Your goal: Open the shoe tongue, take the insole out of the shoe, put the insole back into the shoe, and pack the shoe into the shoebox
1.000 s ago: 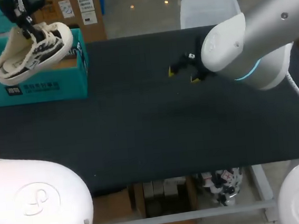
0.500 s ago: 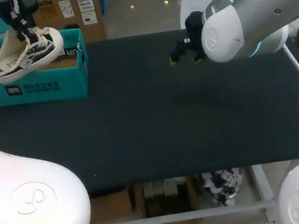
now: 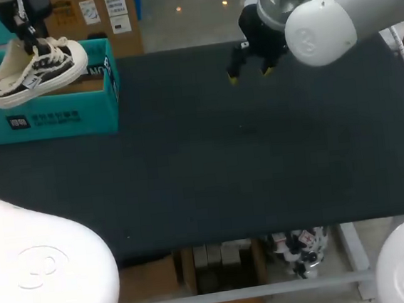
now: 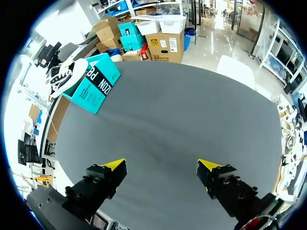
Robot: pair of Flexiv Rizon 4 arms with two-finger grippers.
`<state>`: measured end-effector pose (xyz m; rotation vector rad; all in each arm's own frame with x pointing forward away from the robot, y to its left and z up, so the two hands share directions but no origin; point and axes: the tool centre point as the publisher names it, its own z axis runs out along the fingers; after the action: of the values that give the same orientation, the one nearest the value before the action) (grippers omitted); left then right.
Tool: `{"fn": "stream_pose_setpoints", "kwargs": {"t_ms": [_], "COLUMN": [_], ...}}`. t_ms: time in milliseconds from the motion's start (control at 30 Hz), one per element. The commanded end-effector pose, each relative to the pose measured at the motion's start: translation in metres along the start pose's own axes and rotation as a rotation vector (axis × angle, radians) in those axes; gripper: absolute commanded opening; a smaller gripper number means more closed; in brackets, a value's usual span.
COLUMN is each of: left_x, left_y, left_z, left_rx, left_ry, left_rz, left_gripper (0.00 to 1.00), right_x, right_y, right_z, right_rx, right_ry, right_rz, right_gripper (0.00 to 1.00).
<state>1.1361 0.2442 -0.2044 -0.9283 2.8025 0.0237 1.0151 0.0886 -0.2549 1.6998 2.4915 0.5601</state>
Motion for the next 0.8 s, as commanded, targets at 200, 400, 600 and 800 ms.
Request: {"fn": "stream_pose_setpoints", "kwargs": {"t_ms": [200,400,600,800], "left_x": [0.002,-0.023,-0.054,-0.070], "left_y": [0.001,-0.006,-0.009,-0.020], "left_z": [-0.001,0.005,0.010,0.031], "left_rx": [0.003,-0.019,0.008,0.027], "left_ry": [-0.007,0.003,0.092,0.169], "left_rz": [-0.001,0.207,0.484,0.638], "left_gripper": [0.00,0.00,0.00,0.00], "right_x": [0.004,0.001,0.000,-0.001], "right_y": [0.003,0.004,0.005,0.008], "right_z": [-0.001,0.002,0.003,0.003], "right_rx": [0.056,0.077,0.104,0.124], "right_ry": [-0.012,-0.018,-0.041,-0.054], "right_rz": [0.002,-0.057,-0.124,-0.208], "right_gripper": [1.00,1.00,1.00,1.00]}}
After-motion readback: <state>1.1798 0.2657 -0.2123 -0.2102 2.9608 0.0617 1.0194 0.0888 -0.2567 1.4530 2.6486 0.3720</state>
